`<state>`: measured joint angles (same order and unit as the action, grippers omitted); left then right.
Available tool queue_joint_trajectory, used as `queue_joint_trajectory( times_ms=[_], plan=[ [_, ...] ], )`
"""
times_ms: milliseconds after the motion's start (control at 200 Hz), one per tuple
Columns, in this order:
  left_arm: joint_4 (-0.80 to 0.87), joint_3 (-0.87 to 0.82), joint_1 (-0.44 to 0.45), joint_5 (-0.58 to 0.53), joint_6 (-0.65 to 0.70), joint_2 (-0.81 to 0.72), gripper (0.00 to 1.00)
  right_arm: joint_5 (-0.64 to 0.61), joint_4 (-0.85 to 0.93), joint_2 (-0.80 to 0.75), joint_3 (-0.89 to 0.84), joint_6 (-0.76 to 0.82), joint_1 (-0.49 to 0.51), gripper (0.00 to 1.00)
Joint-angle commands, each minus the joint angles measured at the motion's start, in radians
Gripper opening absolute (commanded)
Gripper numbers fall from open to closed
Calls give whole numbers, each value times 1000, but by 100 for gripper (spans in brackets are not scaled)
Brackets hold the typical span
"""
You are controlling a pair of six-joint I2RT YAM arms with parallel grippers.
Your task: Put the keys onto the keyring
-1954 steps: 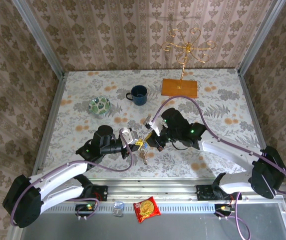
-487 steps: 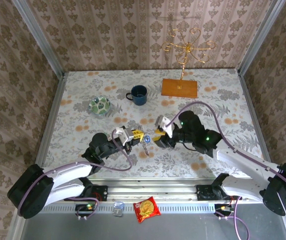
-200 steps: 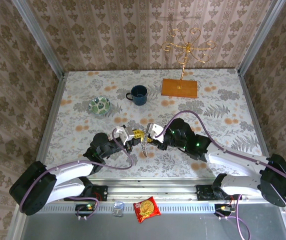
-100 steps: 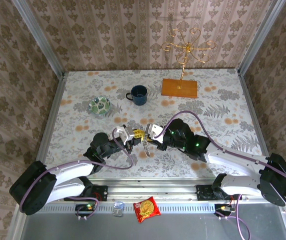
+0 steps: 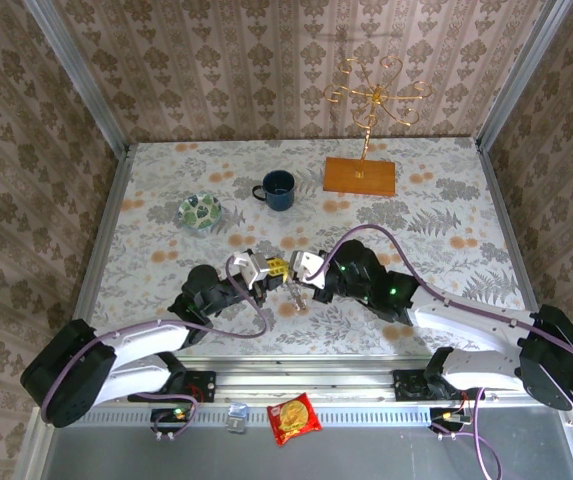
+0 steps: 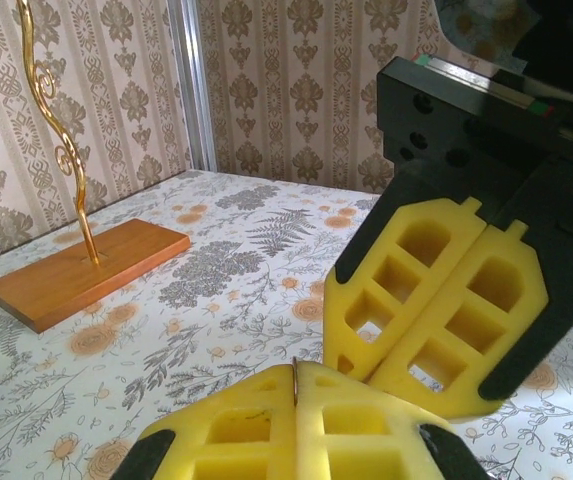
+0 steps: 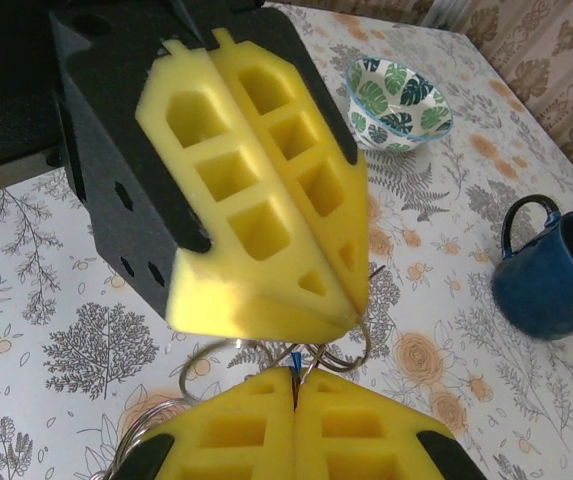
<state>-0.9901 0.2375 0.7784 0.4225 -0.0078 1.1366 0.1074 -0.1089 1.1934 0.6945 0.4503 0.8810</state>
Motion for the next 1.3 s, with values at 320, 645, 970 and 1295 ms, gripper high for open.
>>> queue_joint_trajectory(
  times_ms=[320, 645, 970, 1295],
  plan=[
    [-99, 32, -4, 40, -21, 17, 0, 66, 31, -98, -18, 8, -30, 29],
    [-198, 35, -73, 287, -29, 58, 0, 407, 73, -188, -37, -151, -231, 28],
    [-286, 61, -76, 362, -52, 129, 0, 479, -83, -73, -36, -280, -218, 29],
    [-286, 65, -75, 369, -48, 132, 0, 498, -113, -30, -44, -301, -216, 27]
  ],
)
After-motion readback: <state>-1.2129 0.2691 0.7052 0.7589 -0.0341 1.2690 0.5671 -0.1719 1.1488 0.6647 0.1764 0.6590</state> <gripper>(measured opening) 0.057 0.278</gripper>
